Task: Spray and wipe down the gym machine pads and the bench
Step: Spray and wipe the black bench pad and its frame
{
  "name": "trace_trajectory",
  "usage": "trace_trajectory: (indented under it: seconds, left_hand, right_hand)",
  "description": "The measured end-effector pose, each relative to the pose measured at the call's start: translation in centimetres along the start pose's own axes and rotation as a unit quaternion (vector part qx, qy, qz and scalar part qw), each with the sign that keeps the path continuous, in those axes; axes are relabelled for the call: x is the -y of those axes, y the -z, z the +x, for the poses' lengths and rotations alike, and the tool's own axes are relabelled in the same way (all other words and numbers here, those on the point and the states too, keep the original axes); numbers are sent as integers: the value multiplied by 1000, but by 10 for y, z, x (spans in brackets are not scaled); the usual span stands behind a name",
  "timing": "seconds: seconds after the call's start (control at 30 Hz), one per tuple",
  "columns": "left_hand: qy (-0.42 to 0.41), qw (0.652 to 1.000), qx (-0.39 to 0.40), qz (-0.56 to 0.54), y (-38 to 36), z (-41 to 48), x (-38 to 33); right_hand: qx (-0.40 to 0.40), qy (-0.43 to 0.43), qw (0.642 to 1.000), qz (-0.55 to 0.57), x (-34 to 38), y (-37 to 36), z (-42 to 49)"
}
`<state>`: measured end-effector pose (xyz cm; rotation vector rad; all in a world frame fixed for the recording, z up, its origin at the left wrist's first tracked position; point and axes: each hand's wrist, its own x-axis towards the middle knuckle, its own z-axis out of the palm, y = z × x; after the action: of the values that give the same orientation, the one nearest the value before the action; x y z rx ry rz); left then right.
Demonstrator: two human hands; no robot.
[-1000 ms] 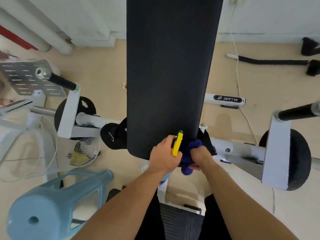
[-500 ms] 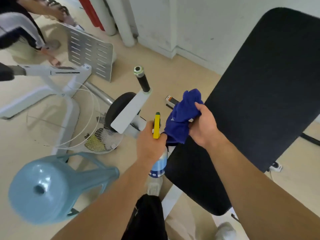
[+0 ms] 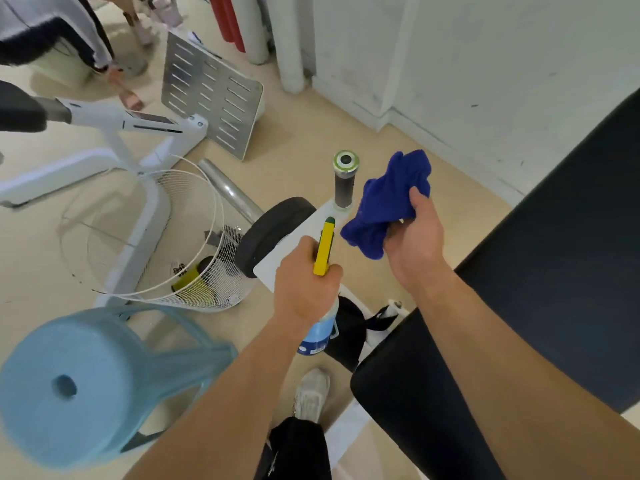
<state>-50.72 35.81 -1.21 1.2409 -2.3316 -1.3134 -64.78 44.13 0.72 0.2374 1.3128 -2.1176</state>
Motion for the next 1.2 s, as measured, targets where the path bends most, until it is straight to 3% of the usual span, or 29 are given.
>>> trace_trajectory:
  seconds: [0.1, 0.17, 0.27, 0.33, 0.5, 0.7, 1.0, 1.2]
  left_hand:
    - [-19, 999, -18, -21, 3, 2, 4]
    - [-33, 998, -24, -37, 6, 8, 8]
    - [-45, 996, -33, -68, 9, 21, 13]
    - [-50, 994, -33, -88, 11, 30, 13]
    - [-57, 995, -31, -77, 15, 44, 13]
    - [-49, 995, -20, -87, 11, 46, 9]
    - [-43, 994, 0, -96, -5, 39, 7]
    - [-58, 995, -4, -85, -3, 45, 2]
  right_hand:
    - [21, 12, 1000, -18, -13, -24, 15]
    - [15, 53, 993, -102, -29, -42, 25]
    - [37, 176, 951, -250, -65, -43, 40]
    - [34, 210, 929, -304, -79, -36, 51]
    - [64, 91, 912, -394, -74, -4, 83]
    - [230, 114, 867, -427, -24, -29, 100]
    - [164, 123, 904, -376, -44, -36, 102]
    - [96, 188, 948, -238, -36, -44, 84]
